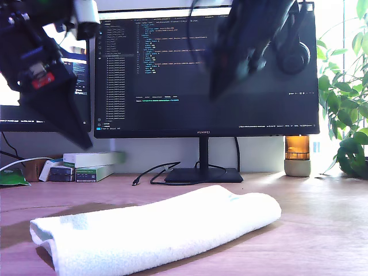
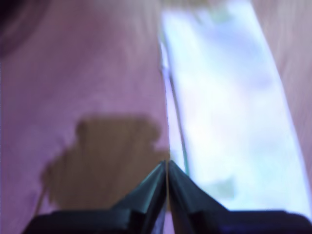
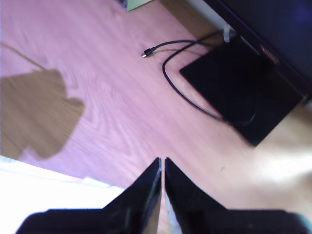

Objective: Fold the tea towel to a neat square and place it to the right

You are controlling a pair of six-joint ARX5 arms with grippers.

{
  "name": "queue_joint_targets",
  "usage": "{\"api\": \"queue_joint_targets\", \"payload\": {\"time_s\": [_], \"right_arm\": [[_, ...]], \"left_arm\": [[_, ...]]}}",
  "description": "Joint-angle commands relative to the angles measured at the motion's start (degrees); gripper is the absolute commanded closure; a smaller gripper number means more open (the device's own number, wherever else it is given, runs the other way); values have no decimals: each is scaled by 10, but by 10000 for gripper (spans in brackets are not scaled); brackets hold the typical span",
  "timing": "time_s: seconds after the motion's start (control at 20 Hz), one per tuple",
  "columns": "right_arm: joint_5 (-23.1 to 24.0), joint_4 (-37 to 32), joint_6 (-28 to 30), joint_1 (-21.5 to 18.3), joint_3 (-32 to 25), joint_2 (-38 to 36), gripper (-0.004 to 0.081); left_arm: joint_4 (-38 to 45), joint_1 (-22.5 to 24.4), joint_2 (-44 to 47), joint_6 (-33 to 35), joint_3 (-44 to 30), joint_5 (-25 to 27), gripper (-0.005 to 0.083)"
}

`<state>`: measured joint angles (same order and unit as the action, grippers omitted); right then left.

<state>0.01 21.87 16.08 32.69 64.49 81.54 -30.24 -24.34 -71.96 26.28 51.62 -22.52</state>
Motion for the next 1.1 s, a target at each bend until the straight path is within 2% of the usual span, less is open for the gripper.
{"api": "queue_joint_targets", "payload": {"time_s": [0.0, 0.15, 0.25, 0.4, 0.55, 0.65, 0.75, 0.9, 1.05], "right_arm": [[-27, -4, -13, -18, -20, -20, 781], [-60, -61, -22, -37, -82, -68, 781], [-66, -130, -36, -38, -144, -113, 781], [-71, -224, -90, -34, -238, -171, 781], [-69, -285, -140, -33, -317, -205, 781], [-69, -302, -168, -30, -358, -204, 781], [-70, -300, -176, -22, -378, -189, 781], [-77, -294, -202, -14, -382, -134, 781], [-92, -323, -247, -6, -381, -63, 781]], "left_arm": [[37, 25, 45, -14, -23, -33, 797], [70, 56, 80, -30, -54, -87, 797], [118, 63, 96, -47, -87, -108, 797], [199, 60, 120, -102, -158, -117, 797], [297, 46, 144, -158, -246, -104, 797], [332, 28, 151, -186, -294, -95, 797], [332, -4, 148, -188, -317, -79, 797], [326, -62, 117, -188, -322, -40, 797], [333, -91, 60, -186, -322, -4, 797]]}}
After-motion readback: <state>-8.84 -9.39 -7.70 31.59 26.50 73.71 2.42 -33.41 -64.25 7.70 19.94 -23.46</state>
